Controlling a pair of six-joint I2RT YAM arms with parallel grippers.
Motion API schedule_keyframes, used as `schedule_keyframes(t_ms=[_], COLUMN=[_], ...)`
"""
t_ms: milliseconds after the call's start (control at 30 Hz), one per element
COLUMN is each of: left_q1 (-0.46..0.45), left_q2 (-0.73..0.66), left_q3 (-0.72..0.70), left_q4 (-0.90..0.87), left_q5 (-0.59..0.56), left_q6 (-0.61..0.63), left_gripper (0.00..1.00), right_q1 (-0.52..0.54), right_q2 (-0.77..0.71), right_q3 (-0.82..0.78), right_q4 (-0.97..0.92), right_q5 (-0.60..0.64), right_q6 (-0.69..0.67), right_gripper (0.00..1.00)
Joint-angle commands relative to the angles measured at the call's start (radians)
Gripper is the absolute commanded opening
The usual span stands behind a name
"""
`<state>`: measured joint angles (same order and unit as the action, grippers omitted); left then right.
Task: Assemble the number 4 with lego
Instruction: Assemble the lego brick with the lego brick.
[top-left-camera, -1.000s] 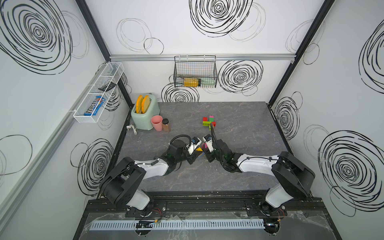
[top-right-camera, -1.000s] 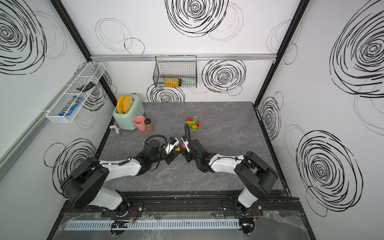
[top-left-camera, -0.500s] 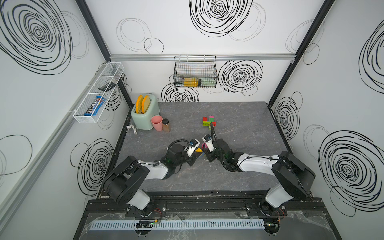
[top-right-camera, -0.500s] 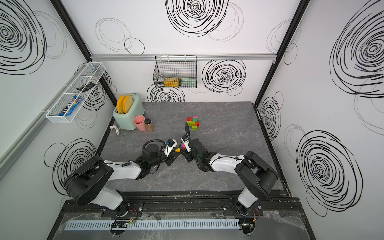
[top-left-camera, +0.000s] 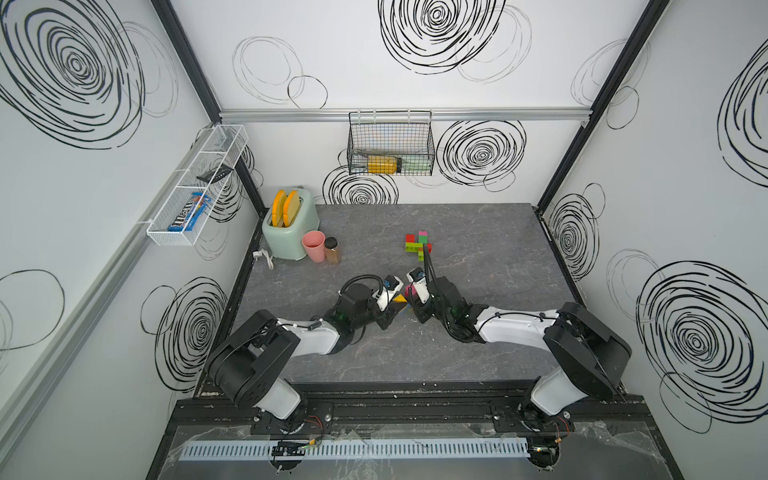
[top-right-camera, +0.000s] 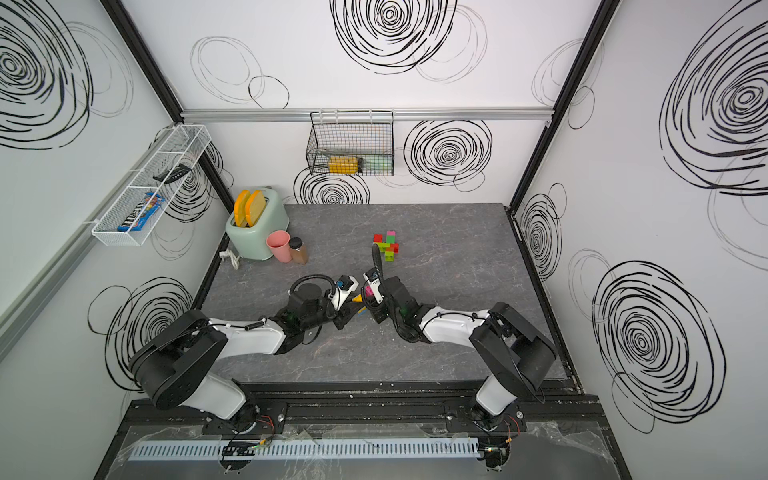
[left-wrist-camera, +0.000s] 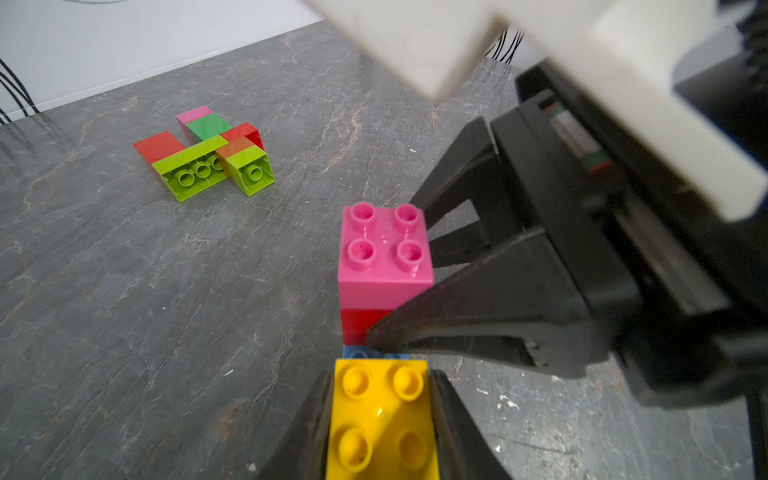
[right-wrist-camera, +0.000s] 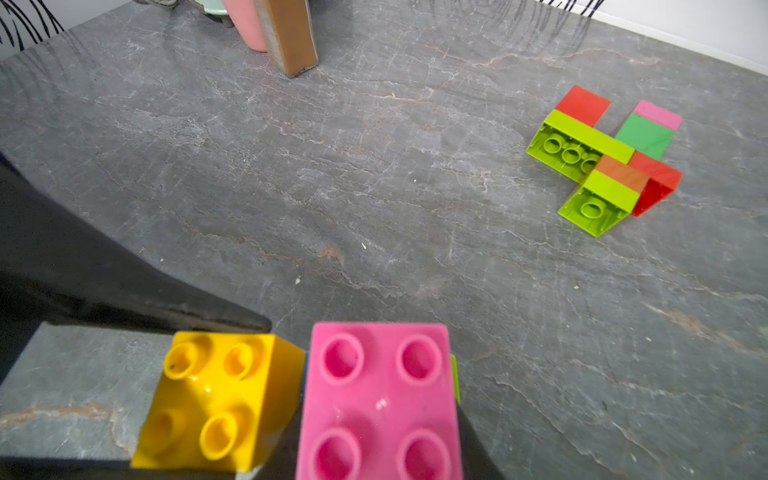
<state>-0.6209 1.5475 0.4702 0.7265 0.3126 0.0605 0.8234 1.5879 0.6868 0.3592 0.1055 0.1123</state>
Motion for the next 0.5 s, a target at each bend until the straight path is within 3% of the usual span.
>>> schedule_keyframes(t_ms=[0,467], left_q1=[-0.062,-0.063], left_q2=[0.096,0.091], left_q3=[-0.044,0.035], left_q4=[-0.193,-0.281], left_q5=[0.095,0.104], left_q6=[0.012,0.053], left_gripper=[0.00,0.00], right_q1=[0.016,0.019], right_q2=[0.079,0.069], right_q3=[-0.080,-0.102], right_q4=[-0.253,-0.249], right_q5=[-0.090,-0.049], right_q6=[0.036,0.077], right_gripper=[0.00,0.00])
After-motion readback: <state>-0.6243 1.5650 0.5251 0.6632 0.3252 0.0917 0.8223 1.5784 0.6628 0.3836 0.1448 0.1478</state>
